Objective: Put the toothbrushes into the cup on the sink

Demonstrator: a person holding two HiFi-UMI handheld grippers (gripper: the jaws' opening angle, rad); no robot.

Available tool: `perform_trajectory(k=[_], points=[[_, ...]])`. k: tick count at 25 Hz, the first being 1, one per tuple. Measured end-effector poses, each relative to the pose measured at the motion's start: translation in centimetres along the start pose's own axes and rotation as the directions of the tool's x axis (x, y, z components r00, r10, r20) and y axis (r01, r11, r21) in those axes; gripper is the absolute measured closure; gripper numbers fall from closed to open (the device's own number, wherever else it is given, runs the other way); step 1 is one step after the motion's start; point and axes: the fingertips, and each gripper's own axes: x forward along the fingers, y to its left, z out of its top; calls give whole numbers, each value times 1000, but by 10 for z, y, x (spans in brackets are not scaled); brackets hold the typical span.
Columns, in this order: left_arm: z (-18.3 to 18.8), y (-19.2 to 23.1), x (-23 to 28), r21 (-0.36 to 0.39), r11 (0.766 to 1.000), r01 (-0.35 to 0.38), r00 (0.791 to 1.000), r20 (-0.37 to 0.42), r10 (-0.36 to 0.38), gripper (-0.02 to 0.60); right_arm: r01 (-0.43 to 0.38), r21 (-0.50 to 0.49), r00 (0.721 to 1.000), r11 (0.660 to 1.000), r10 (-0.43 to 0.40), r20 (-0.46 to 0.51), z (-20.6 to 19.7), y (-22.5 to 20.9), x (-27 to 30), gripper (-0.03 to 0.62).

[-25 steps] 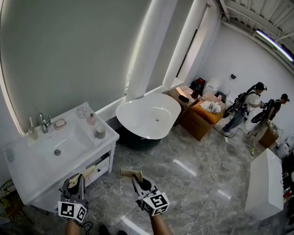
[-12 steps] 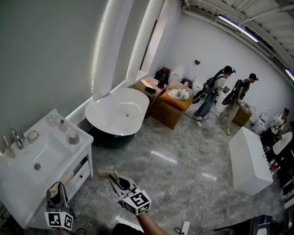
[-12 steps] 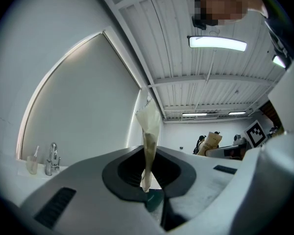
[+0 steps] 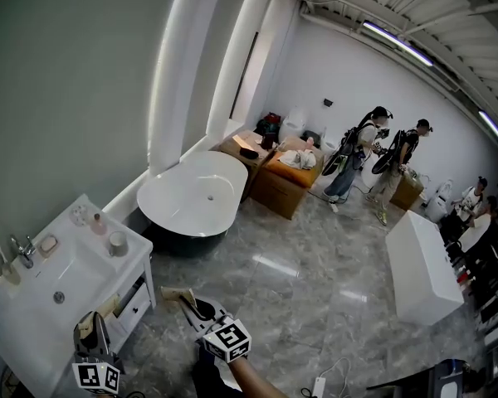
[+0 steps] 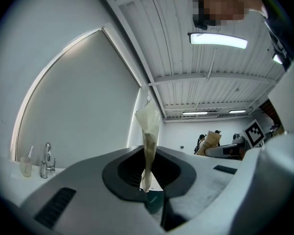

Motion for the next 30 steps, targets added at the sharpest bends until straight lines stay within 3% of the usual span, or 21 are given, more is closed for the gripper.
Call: perform_trajectory(k=[8,17,30], points=[[-5,2,58,9,998,-62,998,23,62,540,-69,-19,998,997,70,8,6,-49,49,546],[-32,8,141,17,991,-133,991,-1,133,540,-125,-16,992,992,125,-16,-3,-126,111,546],[-28,-2,236,38,949,-314,949,29,313,540,-293,-13,956,956,292,-39,11,-222,197,546]])
